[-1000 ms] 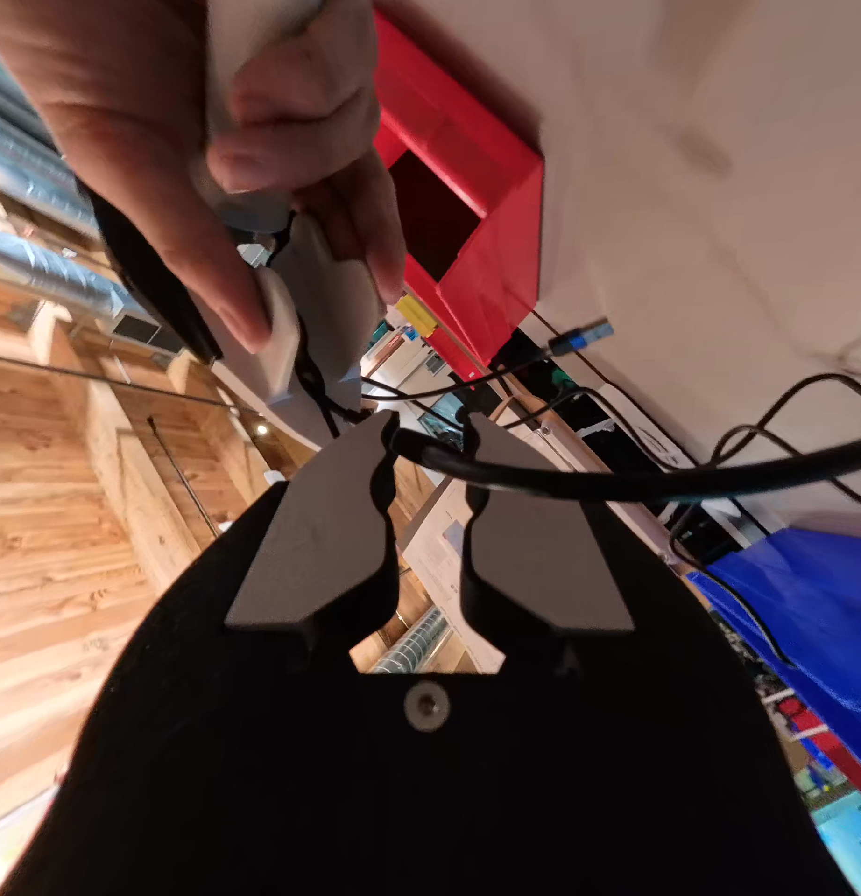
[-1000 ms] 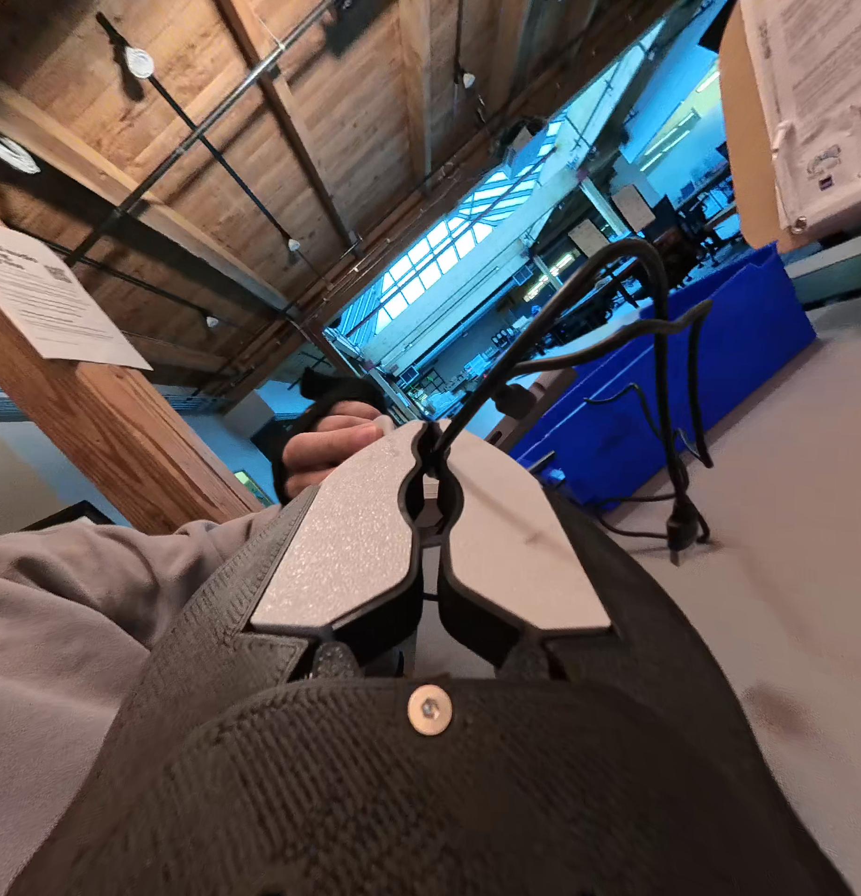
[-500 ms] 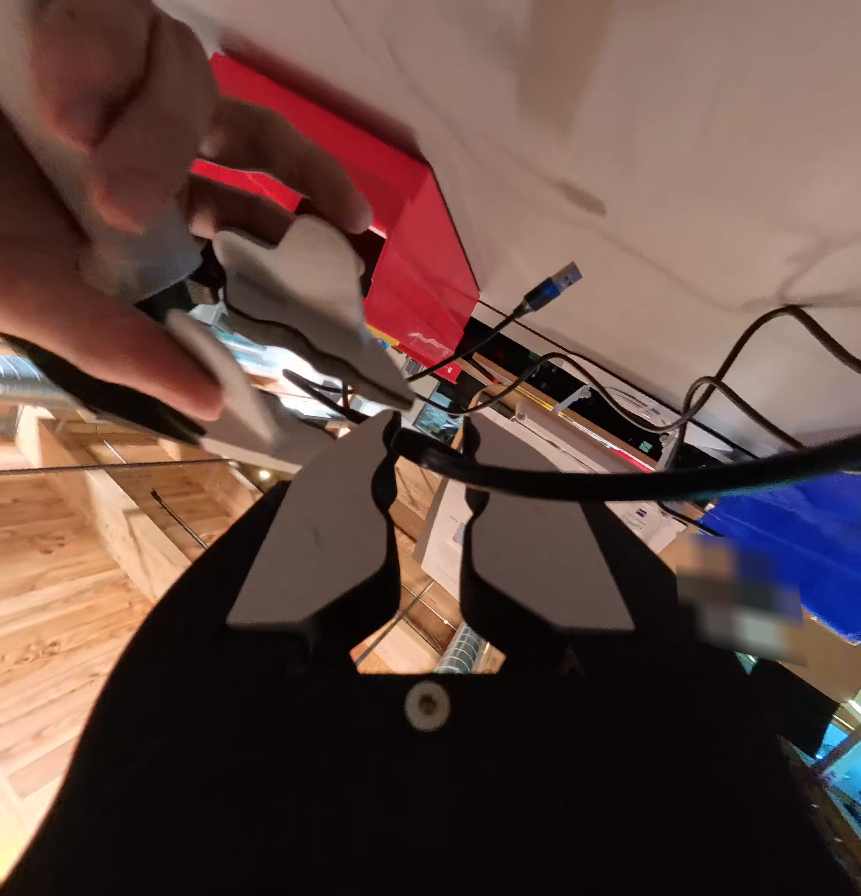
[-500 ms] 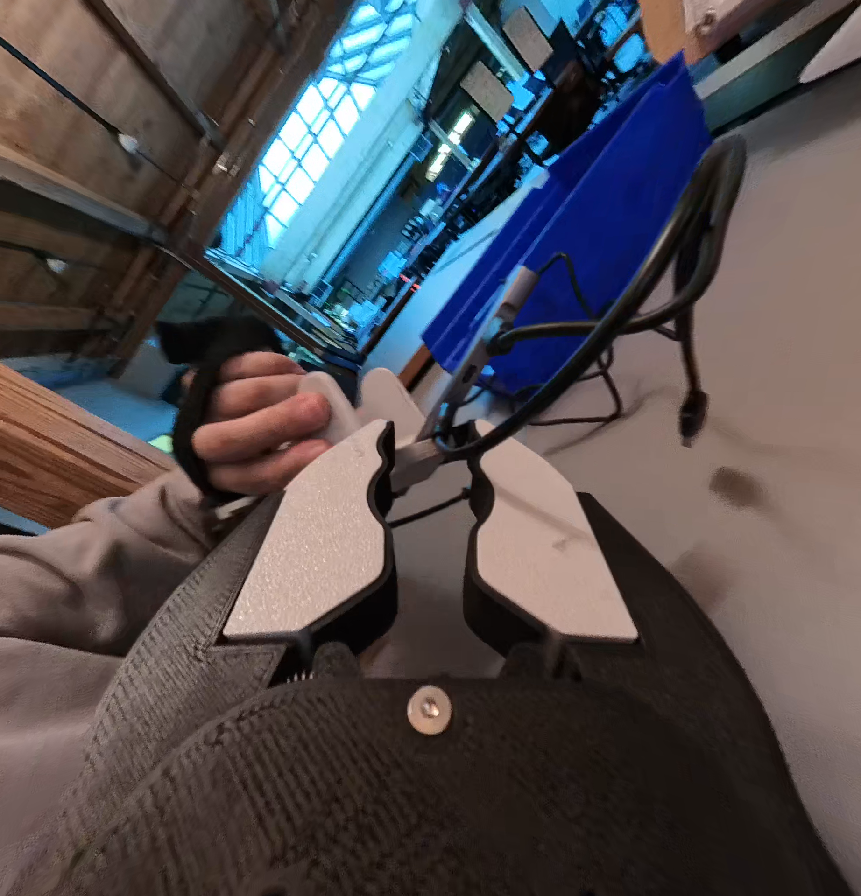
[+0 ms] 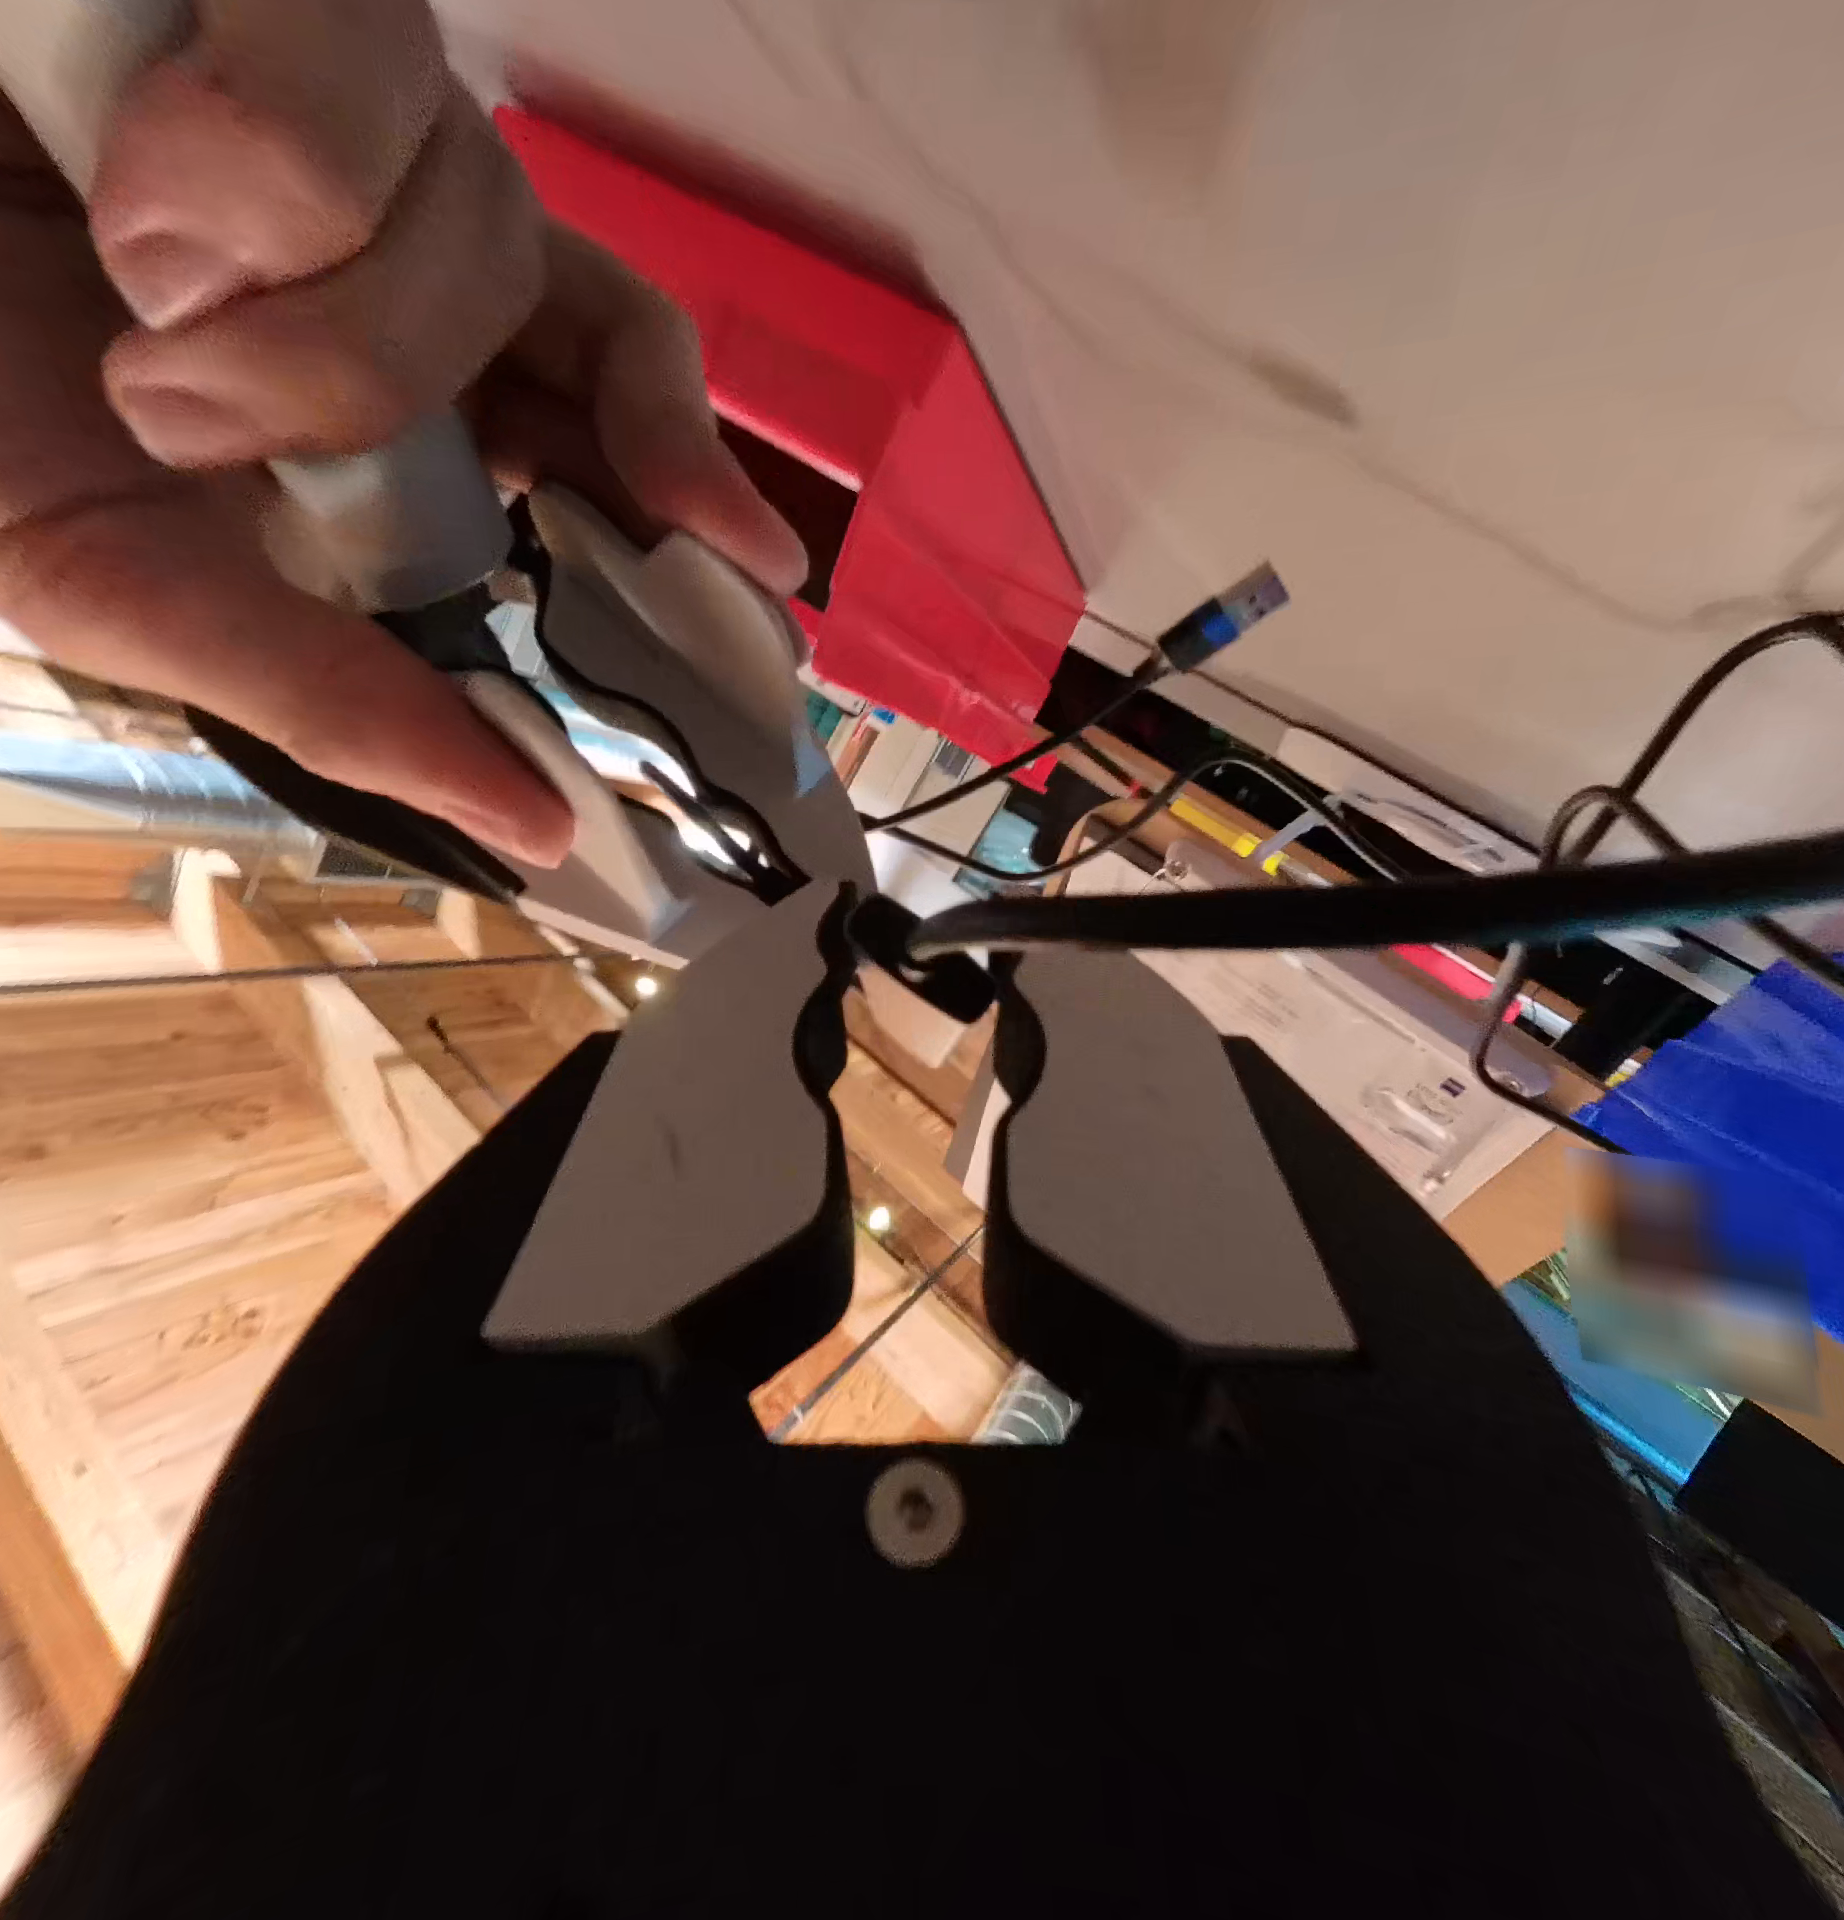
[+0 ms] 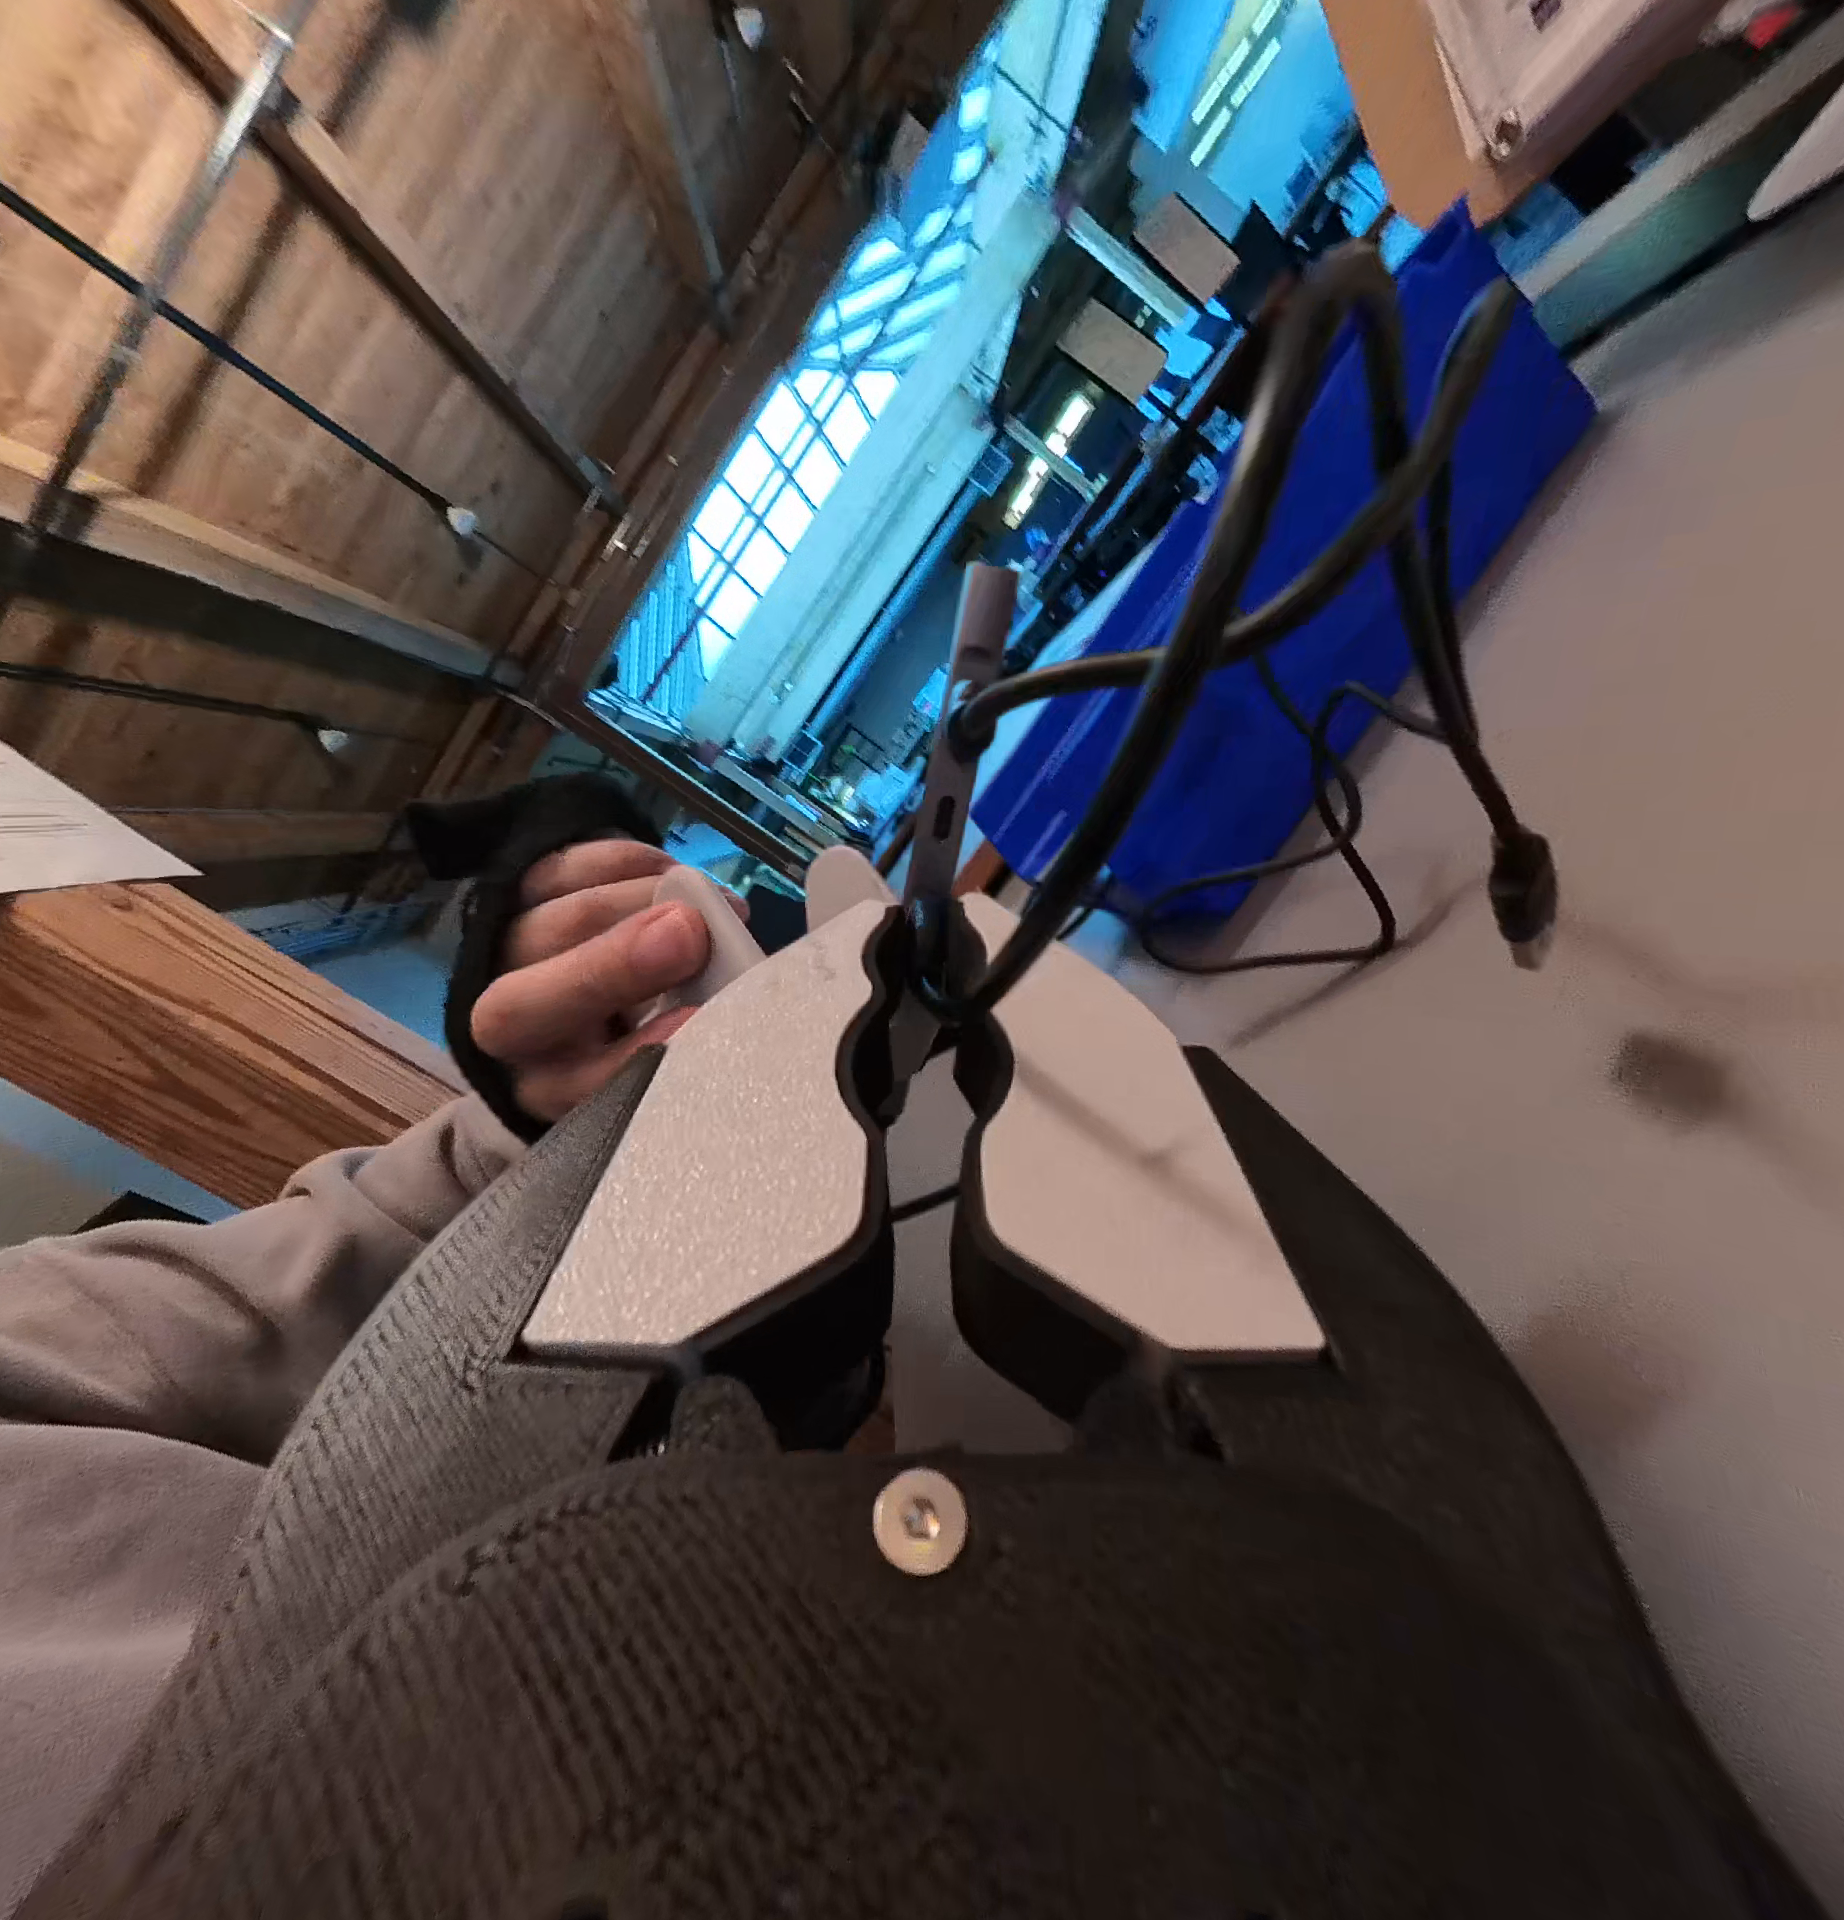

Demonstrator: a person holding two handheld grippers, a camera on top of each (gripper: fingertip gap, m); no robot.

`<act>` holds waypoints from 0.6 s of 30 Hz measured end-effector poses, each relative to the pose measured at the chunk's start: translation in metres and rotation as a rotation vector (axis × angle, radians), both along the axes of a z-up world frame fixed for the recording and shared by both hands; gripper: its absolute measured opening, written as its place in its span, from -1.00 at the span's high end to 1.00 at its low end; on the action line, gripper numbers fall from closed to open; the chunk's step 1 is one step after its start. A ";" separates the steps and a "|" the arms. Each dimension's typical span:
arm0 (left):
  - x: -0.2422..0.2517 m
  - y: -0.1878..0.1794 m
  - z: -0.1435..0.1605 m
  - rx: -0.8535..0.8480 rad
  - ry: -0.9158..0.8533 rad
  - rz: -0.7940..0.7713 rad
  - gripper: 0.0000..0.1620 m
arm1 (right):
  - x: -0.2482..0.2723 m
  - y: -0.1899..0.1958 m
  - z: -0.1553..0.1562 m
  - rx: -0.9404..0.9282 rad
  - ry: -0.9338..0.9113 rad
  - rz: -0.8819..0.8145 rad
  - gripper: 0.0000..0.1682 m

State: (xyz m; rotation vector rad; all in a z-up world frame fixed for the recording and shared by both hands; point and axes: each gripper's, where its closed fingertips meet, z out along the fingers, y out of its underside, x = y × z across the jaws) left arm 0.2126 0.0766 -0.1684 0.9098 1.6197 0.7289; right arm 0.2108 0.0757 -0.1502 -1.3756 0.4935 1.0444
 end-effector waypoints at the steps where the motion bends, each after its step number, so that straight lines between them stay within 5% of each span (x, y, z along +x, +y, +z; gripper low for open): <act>1: 0.001 0.000 0.004 -0.011 -0.024 -0.003 0.69 | 0.000 -0.001 0.005 0.034 -0.014 -0.003 0.91; 8: -0.007 0.032 0.044 -0.333 -0.213 0.118 0.47 | 0.039 -0.019 0.024 0.130 0.031 -0.162 0.91; 10: -0.016 0.061 0.051 -0.650 -0.241 0.333 0.47 | 0.048 -0.022 0.025 0.145 0.070 -0.205 0.91; 13: -0.032 0.063 0.041 -1.361 -0.168 0.577 0.48 | 0.048 -0.020 0.024 0.152 0.105 -0.248 0.91; 16: -0.033 0.022 0.041 -2.046 -0.014 0.523 0.44 | 0.039 -0.015 0.023 0.152 0.151 -0.258 0.91; 18: -0.026 0.013 0.039 -2.227 -0.035 0.458 0.39 | 0.029 -0.013 0.026 0.164 0.197 -0.247 0.91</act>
